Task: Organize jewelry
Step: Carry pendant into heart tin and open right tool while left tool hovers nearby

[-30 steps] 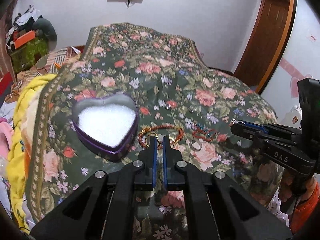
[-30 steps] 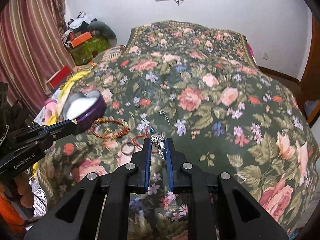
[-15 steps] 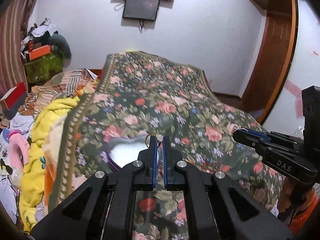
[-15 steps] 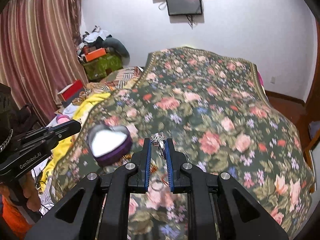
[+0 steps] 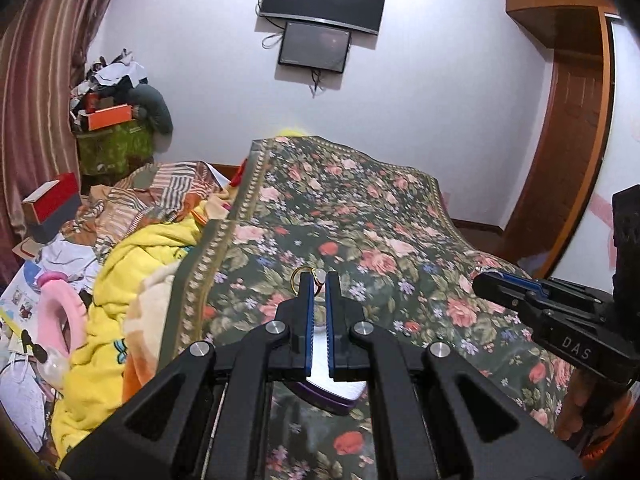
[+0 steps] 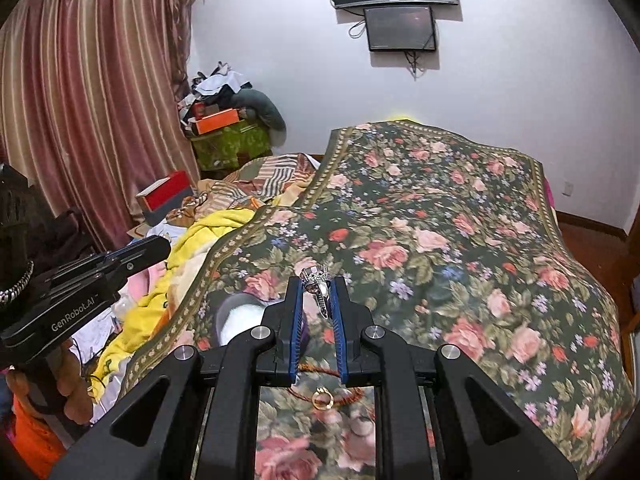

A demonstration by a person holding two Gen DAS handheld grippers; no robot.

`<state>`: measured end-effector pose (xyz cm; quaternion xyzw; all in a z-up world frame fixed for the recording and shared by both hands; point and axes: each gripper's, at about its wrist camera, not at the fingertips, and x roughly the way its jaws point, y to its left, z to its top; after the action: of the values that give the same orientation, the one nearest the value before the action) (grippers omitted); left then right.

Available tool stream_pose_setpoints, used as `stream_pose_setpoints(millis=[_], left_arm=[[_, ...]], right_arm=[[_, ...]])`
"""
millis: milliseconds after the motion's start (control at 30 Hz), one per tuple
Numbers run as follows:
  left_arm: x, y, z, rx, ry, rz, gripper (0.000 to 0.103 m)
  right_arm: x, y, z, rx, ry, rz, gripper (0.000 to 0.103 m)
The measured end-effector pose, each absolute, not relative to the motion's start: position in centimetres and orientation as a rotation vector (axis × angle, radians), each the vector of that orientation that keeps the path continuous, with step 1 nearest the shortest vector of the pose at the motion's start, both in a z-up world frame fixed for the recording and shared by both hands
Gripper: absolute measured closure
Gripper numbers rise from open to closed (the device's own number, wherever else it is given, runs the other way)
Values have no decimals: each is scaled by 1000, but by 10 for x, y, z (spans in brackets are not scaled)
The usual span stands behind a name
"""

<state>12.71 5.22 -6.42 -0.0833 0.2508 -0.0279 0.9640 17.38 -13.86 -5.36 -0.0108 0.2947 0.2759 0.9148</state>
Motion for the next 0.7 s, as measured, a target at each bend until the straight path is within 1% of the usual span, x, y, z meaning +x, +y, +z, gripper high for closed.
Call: stream_pose_setpoints(millis=[267,700], left_arm=[[138,68,-72,-189,516,-41,99],[166,70,-105,-195,599,-80,99]], right_arm=[[188,-107,-65,-51,641,620,90],[205,-82,-103,-77,759,669,90]])
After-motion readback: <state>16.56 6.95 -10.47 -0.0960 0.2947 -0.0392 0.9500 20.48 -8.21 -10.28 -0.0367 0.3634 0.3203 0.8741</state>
